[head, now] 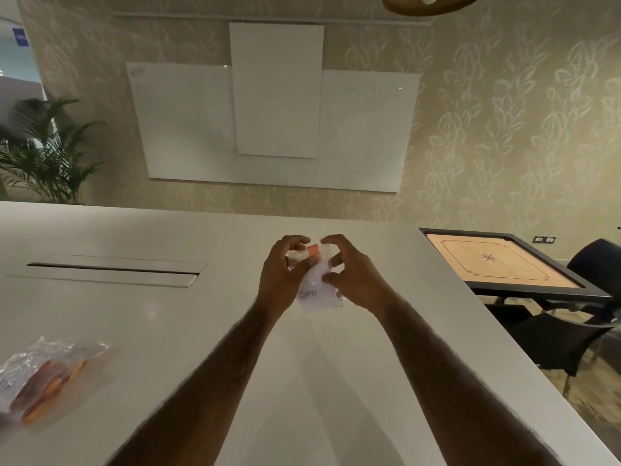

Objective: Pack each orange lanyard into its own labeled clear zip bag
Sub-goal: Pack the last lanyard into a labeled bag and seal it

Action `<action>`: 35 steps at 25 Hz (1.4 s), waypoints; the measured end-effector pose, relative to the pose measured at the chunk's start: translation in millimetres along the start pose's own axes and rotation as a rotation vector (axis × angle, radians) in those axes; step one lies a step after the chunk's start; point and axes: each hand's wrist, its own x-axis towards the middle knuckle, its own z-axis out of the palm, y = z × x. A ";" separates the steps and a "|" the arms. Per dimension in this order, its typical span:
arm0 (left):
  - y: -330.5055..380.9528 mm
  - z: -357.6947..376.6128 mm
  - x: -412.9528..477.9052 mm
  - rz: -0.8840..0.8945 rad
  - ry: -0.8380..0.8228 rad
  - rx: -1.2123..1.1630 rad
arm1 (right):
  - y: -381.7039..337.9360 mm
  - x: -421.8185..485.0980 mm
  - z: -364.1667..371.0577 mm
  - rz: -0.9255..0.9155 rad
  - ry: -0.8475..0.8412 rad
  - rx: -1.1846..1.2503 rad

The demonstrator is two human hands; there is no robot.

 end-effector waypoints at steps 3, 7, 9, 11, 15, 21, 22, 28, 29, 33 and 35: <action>2.6 -0.3 4.1 -0.032 -0.032 0.054 | 0.1 5.3 2.5 -0.059 0.041 -0.087; 2.0 -4.3 5.3 -0.147 -0.256 0.044 | 4.7 15.0 -1.8 -0.064 0.046 -0.091; 1.5 -4.7 5.0 -0.205 -0.307 -0.034 | 6.5 16.7 -4.9 -0.047 0.030 -0.029; 2.1 -3.2 5.2 -0.221 -0.305 -0.037 | 9.2 17.0 -5.9 0.005 0.048 0.073; 0.3 -3.8 7.9 -0.308 -0.243 -0.211 | 14.8 17.7 -10.1 0.108 0.078 0.199; 0.5 -2.6 11.7 -0.280 -0.255 -0.085 | 21.6 12.7 -12.8 0.198 0.057 0.262; 1.6 -1.5 11.5 -0.278 -0.245 -0.064 | 22.4 11.7 -13.5 0.243 0.043 0.335; 2.4 -2.2 6.8 -0.318 -0.276 -0.180 | 22.4 9.0 -17.2 0.418 -0.042 0.521; 2.2 -2.1 6.8 -0.334 -0.319 -0.194 | 21.5 8.8 -17.4 0.412 -0.038 0.482; -0.3 -0.7 8.3 -0.333 -0.423 0.016 | 18.8 6.0 -17.4 0.360 -0.057 0.374; -2.0 -1.3 8.9 -0.332 -0.409 0.046 | 16.5 5.0 -16.1 0.380 -0.044 0.320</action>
